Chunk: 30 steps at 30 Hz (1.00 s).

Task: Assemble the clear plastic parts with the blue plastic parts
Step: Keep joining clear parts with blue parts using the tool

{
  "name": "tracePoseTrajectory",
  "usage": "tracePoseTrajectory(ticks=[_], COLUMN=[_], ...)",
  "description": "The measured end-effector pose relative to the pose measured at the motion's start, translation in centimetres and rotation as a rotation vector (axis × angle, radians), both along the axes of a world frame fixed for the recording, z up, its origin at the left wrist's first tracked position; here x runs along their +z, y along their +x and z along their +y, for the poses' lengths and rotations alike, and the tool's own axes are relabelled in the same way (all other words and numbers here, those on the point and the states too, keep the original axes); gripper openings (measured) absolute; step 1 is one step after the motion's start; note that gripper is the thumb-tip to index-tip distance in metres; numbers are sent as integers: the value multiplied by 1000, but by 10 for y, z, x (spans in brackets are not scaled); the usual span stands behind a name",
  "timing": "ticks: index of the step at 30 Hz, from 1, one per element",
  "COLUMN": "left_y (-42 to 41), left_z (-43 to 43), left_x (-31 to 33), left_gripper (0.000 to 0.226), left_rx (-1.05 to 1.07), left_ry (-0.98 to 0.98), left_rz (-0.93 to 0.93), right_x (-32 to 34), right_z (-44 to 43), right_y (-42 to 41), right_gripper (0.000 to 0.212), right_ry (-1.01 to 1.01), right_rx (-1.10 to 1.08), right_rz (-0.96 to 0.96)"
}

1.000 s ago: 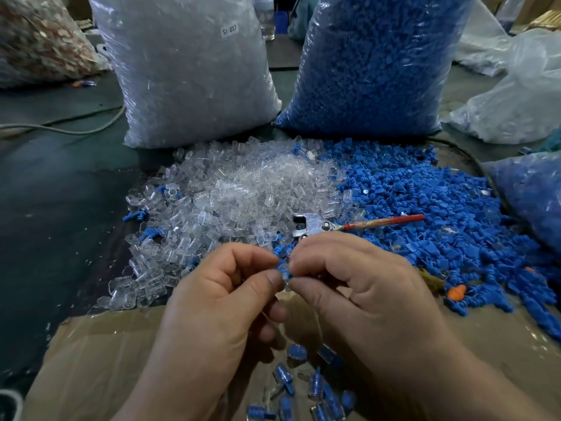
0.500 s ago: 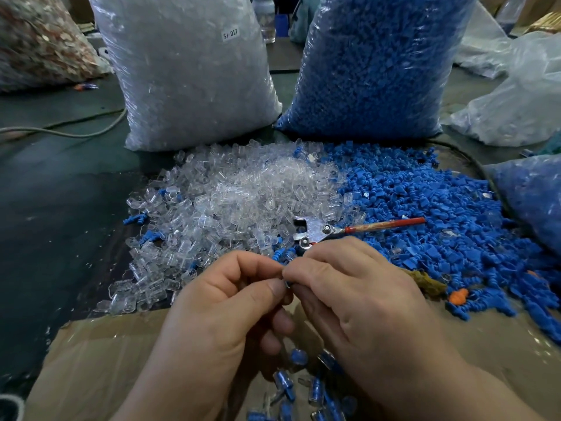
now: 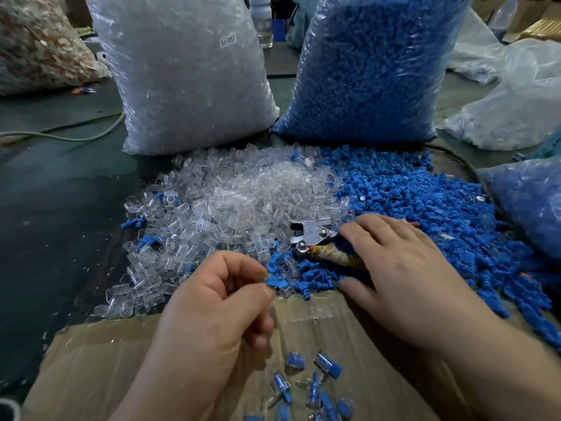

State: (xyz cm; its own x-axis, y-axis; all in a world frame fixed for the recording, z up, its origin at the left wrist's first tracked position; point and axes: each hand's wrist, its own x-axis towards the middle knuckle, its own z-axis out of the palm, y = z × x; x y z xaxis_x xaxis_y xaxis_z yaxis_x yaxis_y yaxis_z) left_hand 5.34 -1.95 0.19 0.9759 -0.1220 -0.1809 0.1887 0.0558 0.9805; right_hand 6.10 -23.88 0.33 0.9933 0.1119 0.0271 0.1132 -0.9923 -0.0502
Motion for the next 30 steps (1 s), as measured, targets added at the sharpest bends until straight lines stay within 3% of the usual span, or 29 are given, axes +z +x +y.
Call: tracePoseTrajectory(ticks=[13,18,21,26,30], left_y=[2,2,3,5,4], left_z=[3,5,8,14,15], left_x=[-1,1,-2,-10,-10], left_gripper=[36,27,14,18,29], left_rx=[21,64,74,100,76], left_ry=[13,-57,-76,41,88], left_rz=[-9,-30,-79,-231,-270], right_x=[12,28,32,26,23], right_z=[2,9,19,21,20], right_y=[4,-12,-22,-27,-27], right_gripper=[49,58,52,58,61], right_ry=[3,218,295,215,223], right_rx=[-58,-26,86,197,209], right_rz=[-92,-203,-163,-34,-40])
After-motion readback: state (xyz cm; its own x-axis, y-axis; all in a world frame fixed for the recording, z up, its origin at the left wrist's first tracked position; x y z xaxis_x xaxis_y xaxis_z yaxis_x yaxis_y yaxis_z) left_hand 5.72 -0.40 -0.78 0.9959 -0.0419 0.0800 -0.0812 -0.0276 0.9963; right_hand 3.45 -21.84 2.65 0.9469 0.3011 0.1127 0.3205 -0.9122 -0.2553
